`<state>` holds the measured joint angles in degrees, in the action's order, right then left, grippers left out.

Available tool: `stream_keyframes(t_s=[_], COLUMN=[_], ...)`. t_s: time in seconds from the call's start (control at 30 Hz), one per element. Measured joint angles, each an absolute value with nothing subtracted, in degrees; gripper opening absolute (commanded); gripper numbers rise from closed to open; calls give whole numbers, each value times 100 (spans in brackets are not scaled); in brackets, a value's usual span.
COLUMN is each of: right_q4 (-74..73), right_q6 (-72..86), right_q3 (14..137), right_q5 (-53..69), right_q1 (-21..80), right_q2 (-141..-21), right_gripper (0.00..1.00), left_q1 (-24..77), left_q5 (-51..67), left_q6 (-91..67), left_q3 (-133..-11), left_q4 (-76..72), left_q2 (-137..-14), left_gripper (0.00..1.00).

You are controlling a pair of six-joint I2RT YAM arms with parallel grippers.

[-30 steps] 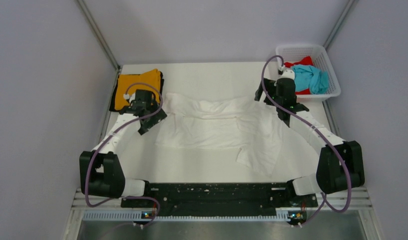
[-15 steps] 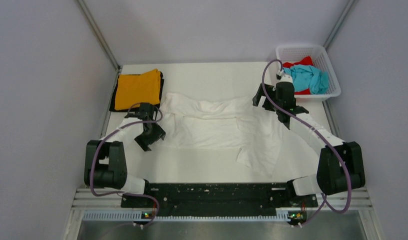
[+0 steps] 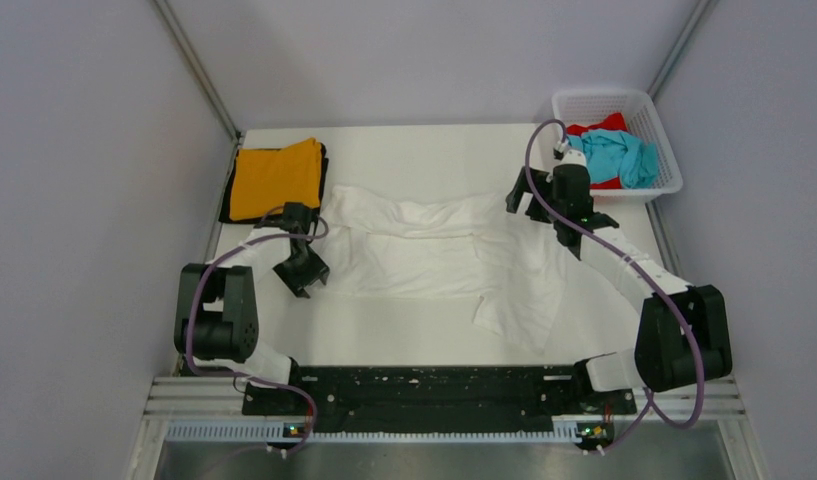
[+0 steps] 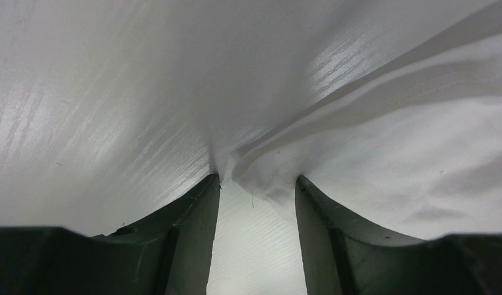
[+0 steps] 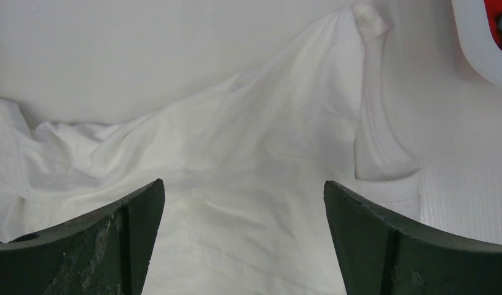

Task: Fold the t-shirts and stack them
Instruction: Flatten out the tshirt

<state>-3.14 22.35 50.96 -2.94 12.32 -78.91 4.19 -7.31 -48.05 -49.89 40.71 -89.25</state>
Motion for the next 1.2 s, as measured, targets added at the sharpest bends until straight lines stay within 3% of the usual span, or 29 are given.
stream_keyframes(t_s=[0.1,0.27,0.3,0.67,0.97,1.2], right_q4=[-311,-314,-314,-1046,-3310,-5253], right_q6=[2235,2235,2235,2276,3216,4427], right_q3=[5096,5096,5096,4722,4206,3885], right_q5=[-294,-292,-292,-187,-961,-1096], right_q1=[1232,1232,1232,1264,2762,3299], right_q2=[-7876,-7876,-7874,-7236,-6259,-6226], right_gripper=[99,99,99,99,95,88], left_q1=[421,421,421,421,449,454], left_q5=[-668,-582,-561,-572,-631,-589], left_q6=[-4770,-4698,-4674,-4652,-4604,-4401], left_q3=[-5085,-5328,-5387,-5422,-5166,-5137], left_q4=[4080,4084,4086,4058,3791,3736], left_q2=[-9035,-9282,-9336,-9347,-9107,-9074], left_gripper=[38,2,0,0,0,0])
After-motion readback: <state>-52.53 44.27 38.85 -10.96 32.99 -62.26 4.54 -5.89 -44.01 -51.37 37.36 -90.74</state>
